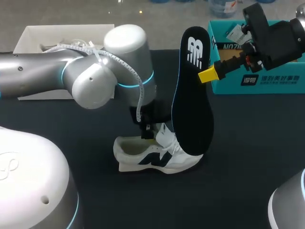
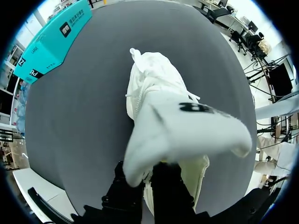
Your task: Take the shoe out of the shoebox, open the shoe tongue, remove and reinsert the insole, then place the shoe into the shoebox
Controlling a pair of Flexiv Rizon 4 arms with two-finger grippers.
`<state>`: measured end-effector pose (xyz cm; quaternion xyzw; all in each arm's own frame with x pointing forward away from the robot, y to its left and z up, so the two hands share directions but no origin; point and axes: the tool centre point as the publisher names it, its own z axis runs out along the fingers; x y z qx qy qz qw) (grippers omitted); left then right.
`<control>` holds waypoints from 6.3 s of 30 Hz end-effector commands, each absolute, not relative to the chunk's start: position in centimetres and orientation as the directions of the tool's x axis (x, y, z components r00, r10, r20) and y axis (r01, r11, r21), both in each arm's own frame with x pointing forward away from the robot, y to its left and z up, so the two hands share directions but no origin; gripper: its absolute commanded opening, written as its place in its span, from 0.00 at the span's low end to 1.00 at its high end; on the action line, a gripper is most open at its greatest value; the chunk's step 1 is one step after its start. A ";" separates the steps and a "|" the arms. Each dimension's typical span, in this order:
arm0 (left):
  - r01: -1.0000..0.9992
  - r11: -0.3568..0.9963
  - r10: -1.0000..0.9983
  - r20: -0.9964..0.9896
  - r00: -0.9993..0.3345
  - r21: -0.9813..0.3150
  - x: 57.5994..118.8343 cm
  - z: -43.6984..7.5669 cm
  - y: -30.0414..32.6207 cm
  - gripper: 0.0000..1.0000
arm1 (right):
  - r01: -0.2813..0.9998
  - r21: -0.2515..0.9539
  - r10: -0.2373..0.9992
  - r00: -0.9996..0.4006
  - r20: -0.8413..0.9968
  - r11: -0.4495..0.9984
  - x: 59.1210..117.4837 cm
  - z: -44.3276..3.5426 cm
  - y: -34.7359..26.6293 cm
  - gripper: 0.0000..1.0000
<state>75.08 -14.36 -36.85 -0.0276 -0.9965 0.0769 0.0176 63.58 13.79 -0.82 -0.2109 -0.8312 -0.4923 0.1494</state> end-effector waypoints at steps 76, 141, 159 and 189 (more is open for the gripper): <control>0.979 -0.110 0.980 0.148 0.135 -0.171 80.2 -33.1 -21.1 0.00 | 0.498 0.754 0.203 -0.866 0.457 0.428 63.7 -0.9 13.9 0.00; 0.957 -0.130 0.975 -0.207 0.077 -0.258 81.6 -23.0 -27.6 1.00 | 0.498 0.754 0.203 -0.866 0.457 0.428 63.7 -0.9 13.9 0.00; 0.962 -0.095 0.821 -0.566 -0.071 -0.257 84.1 -19.6 -26.4 1.00 | 0.520 0.760 0.225 -0.854 0.468 0.390 63.8 -0.6 12.8 0.00; 0.981 -0.149 0.319 -0.945 -0.071 -0.124 84.5 -8.5 -28.1 1.00 | 0.761 0.606 0.264 -0.649 0.714 0.232 70.4 -1.0 1.8 0.00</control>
